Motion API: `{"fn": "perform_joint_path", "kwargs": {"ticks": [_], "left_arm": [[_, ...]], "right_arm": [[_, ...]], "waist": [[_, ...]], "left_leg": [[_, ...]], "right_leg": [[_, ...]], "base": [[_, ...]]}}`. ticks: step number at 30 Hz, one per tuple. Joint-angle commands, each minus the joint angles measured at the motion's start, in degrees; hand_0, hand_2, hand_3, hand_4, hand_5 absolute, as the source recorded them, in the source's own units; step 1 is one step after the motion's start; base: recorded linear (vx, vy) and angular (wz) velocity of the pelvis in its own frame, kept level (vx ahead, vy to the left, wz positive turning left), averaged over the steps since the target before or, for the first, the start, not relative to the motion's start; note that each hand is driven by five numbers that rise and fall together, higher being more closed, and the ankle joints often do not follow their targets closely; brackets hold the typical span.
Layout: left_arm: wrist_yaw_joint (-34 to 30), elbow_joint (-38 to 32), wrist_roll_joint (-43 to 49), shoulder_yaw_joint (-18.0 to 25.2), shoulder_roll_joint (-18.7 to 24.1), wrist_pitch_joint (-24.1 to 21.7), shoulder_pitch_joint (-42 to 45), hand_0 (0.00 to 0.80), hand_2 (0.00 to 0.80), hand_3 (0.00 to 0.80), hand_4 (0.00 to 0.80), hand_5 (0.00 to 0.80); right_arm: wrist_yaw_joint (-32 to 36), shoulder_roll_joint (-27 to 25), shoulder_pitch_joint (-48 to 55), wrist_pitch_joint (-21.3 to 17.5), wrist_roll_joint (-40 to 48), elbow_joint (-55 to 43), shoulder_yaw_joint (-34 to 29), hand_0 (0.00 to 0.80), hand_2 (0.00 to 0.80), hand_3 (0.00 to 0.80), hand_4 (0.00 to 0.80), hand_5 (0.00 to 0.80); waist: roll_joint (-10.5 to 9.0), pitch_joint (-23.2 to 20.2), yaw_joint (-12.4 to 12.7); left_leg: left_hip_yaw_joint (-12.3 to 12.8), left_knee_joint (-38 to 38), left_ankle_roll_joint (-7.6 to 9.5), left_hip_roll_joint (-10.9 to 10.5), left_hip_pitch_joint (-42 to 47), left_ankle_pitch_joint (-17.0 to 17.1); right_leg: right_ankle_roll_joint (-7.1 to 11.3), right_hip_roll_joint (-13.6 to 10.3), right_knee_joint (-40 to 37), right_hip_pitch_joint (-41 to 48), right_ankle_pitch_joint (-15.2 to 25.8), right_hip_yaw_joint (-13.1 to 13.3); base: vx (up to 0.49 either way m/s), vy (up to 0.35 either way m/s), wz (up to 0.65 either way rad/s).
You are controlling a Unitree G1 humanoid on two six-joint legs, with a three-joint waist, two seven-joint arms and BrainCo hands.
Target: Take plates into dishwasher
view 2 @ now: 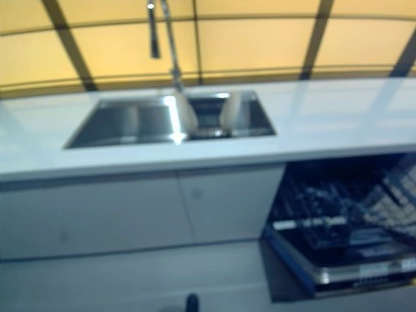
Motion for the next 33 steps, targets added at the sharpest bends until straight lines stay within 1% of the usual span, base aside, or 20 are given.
{"fn": "perform_joint_path", "kwargs": {"ticks": [1,2,3,4,5,6,8,10,11,12,13,14,15,17,20,24,27,30,31,33], "left_arm": [[0.7,-0.2,0.8,-0.4,0.4,1.0,-1.4,0.000,0.000,0.000,0.000,0.000],[0.6,-0.5,1.9,-0.2,1.0,1.2,-1.3,0.000,0.000,0.000,0.000,0.000],[0.0,-0.6,2.7,-0.5,1.6,1.4,-1.5,0.000,0.000,0.000,0.000,0.000],[-0.8,-0.8,3.4,-0.9,2.3,1.4,-1.6,0.000,0.000,0.000,0.000,0.000],[-1.2,-0.9,4.2,-1.0,2.5,1.5,-1.6,0.000,0.000,0.000,0.000,0.000],[-1.7,-1.7,5.2,-1.9,3.2,2.3,-2.2,0.000,0.000,0.000,0.000,0.000],[-1.4,-1.9,3.5,-2.4,3.5,2.3,-2.9,0.000,0.000,0.000,0.000,0.000],[-2.2,-1.5,4.3,-2.7,3.4,1.8,-3.7,0.000,0.000,0.000,0.000,0.000],[-2.2,-1.5,4.4,-2.7,3.3,1.8,-3.8,0.000,0.000,0.000,0.000,0.000],[-2.5,-1.4,5.3,-3.0,2.9,1.9,-4.1,0.000,0.000,0.000,0.000,0.000],[-2.5,-1.5,5.3,-3.3,2.8,1.6,-3.7,0.000,0.000,0.000,0.000,0.000],[-2.6,-1.3,5.2,-3.5,2.8,0.9,-3.4,0.000,0.000,0.000,0.000,0.000],[-1.8,-0.6,5.2,-2.9,2.0,-0.2,-2.7,0.000,0.000,0.000,0.000,0.000],[-1.3,-0.9,4.1,-2.6,1.3,-0.4,-1.6,0.000,0.000,0.000,0.000,0.000],[-2.7,-0.7,6.1,-2.6,0.6,-1.2,-1.9,0.000,0.000,0.000,0.000,0.000],[-3.0,-0.3,6.9,-2.7,0.5,-0.5,-2.6,0.000,0.000,0.000,0.000,0.000],[-2.8,0.4,8.5,-2.4,1.3,-1.0,-2.7,0.000,0.000,0.000,0.000,0.000],[-1.9,0.6,8.5,-1.9,2.2,-0.3,-2.6,0.000,0.000,0.000,0.000,0.000],[-1.9,0.5,9.3,-1.3,2.9,0.6,-2.7,0.000,0.000,0.000,0.000,0.000],[-1.6,0.9,9.1,-0.9,3.2,0.5,-2.8,0.000,0.000,0.000,0.000,0.000]], "right_arm": [[-1.7,0.0,-1.2,-0.4,-0.3,-1.0,-0.7,0.000,0.000,0.000,0.000,0.000],[-2.1,0.2,-1.1,-0.1,0.3,-1.8,-1.0,0.000,0.000,0.000,0.000,0.000],[-2.7,0.3,-0.8,-0.2,0.6,-2.4,-1.4,0.000,0.000,0.000,0.000,0.000],[-3.2,0.1,-0.3,-0.4,0.7,-2.9,-1.9,0.000,0.000,0.000,0.000,0.000],[-3.4,0.0,-0.2,-0.4,1.0,-3.1,-2.0,0.000,0.000,0.000,0.000,0.000],[-3.7,-0.4,0.5,-0.7,2.6,-3.7,-2.4,0.000,0.000,0.000,0.000,0.000],[-3.7,-0.7,0.3,-0.9,3.3,-3.5,-2.2,0.000,0.000,0.000,0.000,0.000],[-3.5,-0.8,0.6,-1.1,4.2,-2.8,-1.9,0.000,0.000,0.000,0.000,0.000],[-3.5,-0.8,0.6,-1.1,4.3,-2.8,-1.9,0.000,0.000,0.000,0.000,0.000],[-3.7,-0.8,0.8,-1.4,6.5,-2.0,-1.8,0.000,0.000,0.000,0.000,0.000],[-3.4,-1.2,0.3,-0.7,7.1,-2.1,-1.9,0.000,0.000,0.000,0.000,0.000],[-3.1,-1.3,-0.5,-0.7,7.8,-1.5,-2.0,0.000,0.000,0.000,0.000,0.000],[-2.5,-1.5,-1.2,-0.1,6.0,-1.3,-2.1,0.000,0.000,0.000,0.000,0.000],[-2.4,-1.5,-1.6,1.0,2.9,-1.5,-2.0,0.000,0.000,0.000,0.000,0.000],[-2.1,-1.4,-2.0,1.5,4.0,-1.4,-2.4,0.000,0.000,0.000,0.000,0.000],[0.2,-1.2,-2.5,-0.1,3.2,-1.3,-1.7,0.000,0.000,0.000,0.000,0.000],[5.5,-1.1,-3.5,-0.6,0.1,-2.4,-0.4,0.000,0.000,0.000,0.000,0.000],[12.4,-1.0,-4.1,0.1,-2.9,-3.1,1.8,0.000,0.000,0.000,0.000,0.000],[17.8,-1.4,-4.4,-0.9,-5.0,-3.4,3.8,0.000,0.000,0.000,0.000,0.000],[22.3,-2.5,-5.2,-1.3,-6.1,-5.5,6.5,0.000,0.000,0.000,0.000,0.000]], "waist": [[-0.62,-4.6,-1.2],[-1.12,-5.1,-1.2],[-1.30,-5.5,-1.6],[-1.32,-5.5,-2.3],[-1.35,-5.6,-2.5],[-0.84,-5.2,-3.0],[1.19,-4.3,-3.3],[2.54,-3.4,-3.5],[2.46,-3.5,-3.5],[1.63,-3.2,-3.5],[1.15,-2.9,-3.4],[0.51,-2.5,-3.7],[0.24,-2.7,-3.3],[0.31,-3.4,-3.2],[0.13,-3.9,-3.2],[0.33,-5.3,-3.2],[0.36,-5.7,-3.0],[-0.10,-6.3,-2.7],[-0.67,-6.9,-2.2],[-1.38,-7.1,-1.1]], "left_leg": [[0.5,3.2,2.61,-1.8,-1.0,-4.1],[0.1,3.5,3.65,-2.6,-0.4,-4.9],[0.1,3.4,4.79,-3.3,0.1,-6.0],[0.2,3.3,5.64,-4.1,0.9,-6.8],[0.3,3.4,5.82,-4.3,0.9,-7.0],[-0.6,2.5,6.41,-5.3,3.0,-7.1],[0.1,0.5,5.93,-4.0,5.9,-6.1],[0.0,-0.4,5.86,-2.9,7.7,-6.2],[0.1,-0.2,5.93,-3.1,7.7,-6.4],[0.2,1.1,6.68,-4.3,8.5,-8.9],[0.3,3.0,6.97,-4.6,8.7,-10.7],[-0.3,6.6,7.23,-4.5,8.2,-13.3],[-1.2,7.6,7.38,-4.0,9.1,-14.9],[-1.7,9.1,6.39,-2.7,10.3,-14.8],[0.0,8.9,5.71,-0.7,11.8,-14.9],[-0.1,3.1,4.46,0.1,15.5,-13.6],[0.5,0.4,4.06,0.7,17.8,-13.4],[0.8,0.4,3.88,1.3,18.9,-14.0],[0.6,1.8,3.39,1.9,19.5,-15.1],[-0.3,16.7,1.63,2.9,14.5,-9.2]], "right_leg": [[2.81,-0.4,10.0,1.0,-0.9,-1.3],[4.36,-2.1,16.2,-0.1,2.7,-1.8],[5.10,-4.2,24.0,-3.0,7.3,-1.8],[5.18,-5.0,33.0,-8.0,11.1,-0.8],[5.21,-5.1,34.0,-9.0,11.6,-0.4],[4.62,-4.3,37.5,-15.5,12.4,-1.2],[2.90,-4.3,26.0,-17.5,9.3,-4.2],[2.49,-1.9,12.9,-17.7,8.2,-4.3],[2.80,-2.0,11.1,-18.0,9.4,-4.1],[5.26,-1.7,-0.6,-20.1,17.9,-1.6],[5.74,-1.8,-2.2,-21.2,19.6,-1.8],[5.12,-0.1,0.7,-22.0,17.1,0.7],[4.38,-0.2,2.1,-20.5,14.7,-0.4],[3.32,0.3,5.9,-19.1,10.9,-0.8],[3.10,-0.4,5.4,-16.5,9.8,-2.0],[3.69,-0.4,4.4,-15.3,9.9,-1.6],[4.43,-0.8,6.0,-16.0,9.2,-2.3],[4.21,-0.8,6.9,-15.9,8.3,-2.7],[3.28,-0.6,6.2,-14.8,8.0,-3.0],[1.23,0.5,2.6,-11.6,8.2,-2.7]], "base": [[0.541,0.108,-0.16],[0.513,0.125,-0.12],[0.437,0.144,-0.01],[0.334,0.116,0.07],[0.377,0.103,0.12],[0.417,0.056,0.21],[0.410,-0.016,0.20],[0.321,-0.128,-0.02],[0.355,-0.228,0.04],[0.342,-0.254,0.11],[0.449,-0.333,0.16],[0.445,-0.275,0.09],[0.429,-0.235,0.13],[0.370,-0.159,0.22],[0.313,-0.096,0.31],[0.243,-0.011,0.17],[0.128,-0.008,-0.03],[0.113,-0.081,-0.01],[0.147,-0.155,0.04],[0.093,-0.194,0.06]]}}
